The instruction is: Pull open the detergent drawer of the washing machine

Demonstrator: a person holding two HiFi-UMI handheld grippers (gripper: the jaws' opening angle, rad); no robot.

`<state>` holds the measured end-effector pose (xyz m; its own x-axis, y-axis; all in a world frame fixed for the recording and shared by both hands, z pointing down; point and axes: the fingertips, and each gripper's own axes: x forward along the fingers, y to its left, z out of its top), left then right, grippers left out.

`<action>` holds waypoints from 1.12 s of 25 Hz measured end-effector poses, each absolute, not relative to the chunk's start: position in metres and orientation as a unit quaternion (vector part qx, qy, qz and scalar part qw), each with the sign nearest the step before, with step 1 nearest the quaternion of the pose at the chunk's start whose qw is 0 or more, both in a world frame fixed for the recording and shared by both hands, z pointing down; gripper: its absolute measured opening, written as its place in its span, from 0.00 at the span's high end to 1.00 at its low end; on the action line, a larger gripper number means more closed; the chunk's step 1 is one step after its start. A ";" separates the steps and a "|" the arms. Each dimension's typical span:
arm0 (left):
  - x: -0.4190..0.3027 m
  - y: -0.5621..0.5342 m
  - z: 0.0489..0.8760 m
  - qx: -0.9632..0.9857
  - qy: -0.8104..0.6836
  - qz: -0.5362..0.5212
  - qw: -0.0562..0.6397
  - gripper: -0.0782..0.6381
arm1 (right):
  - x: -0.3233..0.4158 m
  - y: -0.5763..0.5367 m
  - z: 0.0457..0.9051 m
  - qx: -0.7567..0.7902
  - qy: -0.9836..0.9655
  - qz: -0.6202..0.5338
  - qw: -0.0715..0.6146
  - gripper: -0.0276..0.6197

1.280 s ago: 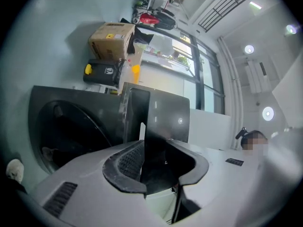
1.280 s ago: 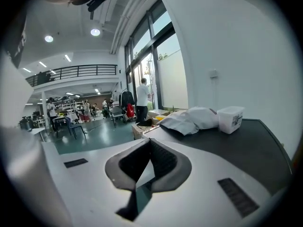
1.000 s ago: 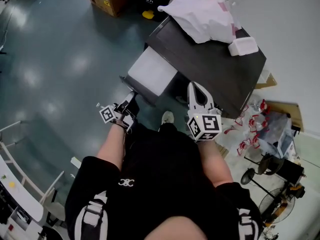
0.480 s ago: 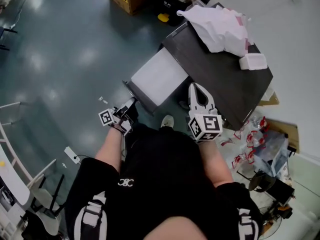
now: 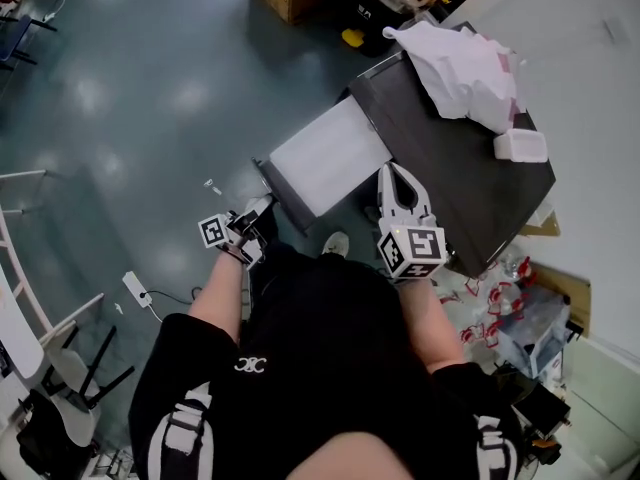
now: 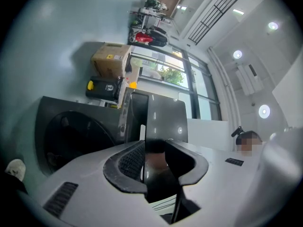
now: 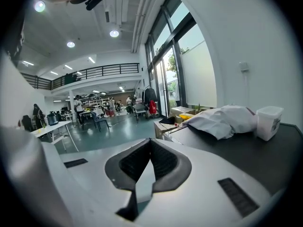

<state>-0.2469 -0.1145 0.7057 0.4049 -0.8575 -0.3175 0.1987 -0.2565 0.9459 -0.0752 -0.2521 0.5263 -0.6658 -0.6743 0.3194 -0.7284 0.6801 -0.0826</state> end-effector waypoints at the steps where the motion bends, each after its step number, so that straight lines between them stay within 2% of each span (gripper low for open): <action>1: -0.248 -0.112 0.706 0.631 -0.262 -0.479 0.550 0.72 | -0.077 -0.252 0.527 0.384 -0.908 0.102 0.133 0.95; 16: -0.266 -0.088 0.712 0.628 -0.276 -0.475 0.551 0.71 | -0.097 -0.246 0.530 0.362 -0.916 0.101 0.139 0.95; 28: -0.270 -0.089 0.726 0.629 -0.349 -0.433 0.543 0.71 | -0.097 -0.246 0.526 0.360 -0.918 0.096 0.134 0.95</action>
<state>-0.2703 -0.0891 0.7258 0.3818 -0.9092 -0.1662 0.0319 -0.1667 0.9855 -0.0975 -0.2459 0.5261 -0.7051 -0.6350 0.3156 -0.6865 0.7228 -0.0794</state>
